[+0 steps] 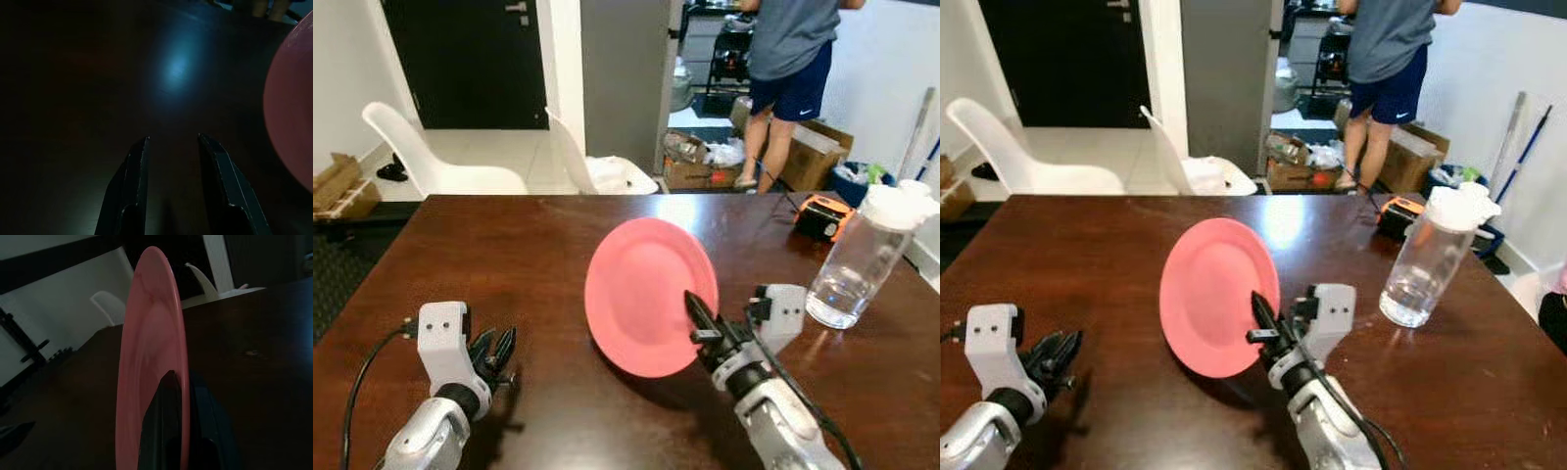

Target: Setting the table

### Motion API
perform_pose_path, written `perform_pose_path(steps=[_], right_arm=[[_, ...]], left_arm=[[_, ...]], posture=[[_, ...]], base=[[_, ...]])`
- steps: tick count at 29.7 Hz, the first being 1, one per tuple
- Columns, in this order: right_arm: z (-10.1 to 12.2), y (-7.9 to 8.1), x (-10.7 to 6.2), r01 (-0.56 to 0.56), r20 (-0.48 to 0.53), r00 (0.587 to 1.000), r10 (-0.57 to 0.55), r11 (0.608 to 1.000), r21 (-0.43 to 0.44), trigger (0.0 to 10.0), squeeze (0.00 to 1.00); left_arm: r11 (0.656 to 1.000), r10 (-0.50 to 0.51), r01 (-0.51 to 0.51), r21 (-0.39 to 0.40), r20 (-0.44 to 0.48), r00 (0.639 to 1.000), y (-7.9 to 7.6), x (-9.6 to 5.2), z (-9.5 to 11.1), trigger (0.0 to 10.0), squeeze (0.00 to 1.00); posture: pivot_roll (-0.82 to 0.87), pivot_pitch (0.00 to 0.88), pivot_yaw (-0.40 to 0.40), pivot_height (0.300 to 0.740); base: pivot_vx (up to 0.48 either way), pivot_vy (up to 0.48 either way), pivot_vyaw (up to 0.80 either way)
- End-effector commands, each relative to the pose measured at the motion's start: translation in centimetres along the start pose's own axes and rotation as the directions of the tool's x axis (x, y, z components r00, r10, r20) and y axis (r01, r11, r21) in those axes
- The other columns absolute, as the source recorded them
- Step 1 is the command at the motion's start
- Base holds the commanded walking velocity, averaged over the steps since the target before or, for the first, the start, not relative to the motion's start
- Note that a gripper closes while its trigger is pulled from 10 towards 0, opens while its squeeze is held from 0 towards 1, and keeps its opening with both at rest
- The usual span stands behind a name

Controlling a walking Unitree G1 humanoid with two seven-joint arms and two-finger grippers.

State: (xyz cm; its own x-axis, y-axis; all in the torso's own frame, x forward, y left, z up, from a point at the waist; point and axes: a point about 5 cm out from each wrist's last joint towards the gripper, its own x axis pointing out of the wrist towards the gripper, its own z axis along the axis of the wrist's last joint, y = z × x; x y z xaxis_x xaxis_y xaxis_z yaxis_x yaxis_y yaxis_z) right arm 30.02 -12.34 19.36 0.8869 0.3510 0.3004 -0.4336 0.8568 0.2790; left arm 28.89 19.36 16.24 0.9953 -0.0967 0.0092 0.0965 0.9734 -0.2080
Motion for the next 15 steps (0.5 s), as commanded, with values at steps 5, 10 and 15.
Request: perform_pose_path(steps=[5,10,15], right_arm=[[-0.3,0.6,-0.3,0.038,0.018,0.999,-0.037,0.998,-0.048,10.0,0.0],[-0.4,0.5,0.2,0.072,0.035,0.997,-0.07,0.994,-0.078,10.0,0.0],[-0.3,0.8,0.2,0.085,0.042,0.996,-0.081,0.992,-0.098,10.0,0.0]], left_arm=[[0.995,0.09,-0.089,0.049,-0.02,0.996,1.1,-0.8,-0.9,10.0,0.0],[0.99,0.13,-0.129,0.065,-0.023,0.991,1.5,-1.3,-0.9,10.0,0.0],[0.987,0.147,-0.146,0.065,-0.011,0.989,1.5,-1.2,-0.9,10.0,0.0]], posture=[[0.05,0.105,0.046,0.74],[0.05,0.097,0.042,0.74],[0.05,0.092,0.04,0.74]], base=[[-0.074,0.0,0.0],[-0.37,0.0,0.0],[-0.372,0.0,0.0]])
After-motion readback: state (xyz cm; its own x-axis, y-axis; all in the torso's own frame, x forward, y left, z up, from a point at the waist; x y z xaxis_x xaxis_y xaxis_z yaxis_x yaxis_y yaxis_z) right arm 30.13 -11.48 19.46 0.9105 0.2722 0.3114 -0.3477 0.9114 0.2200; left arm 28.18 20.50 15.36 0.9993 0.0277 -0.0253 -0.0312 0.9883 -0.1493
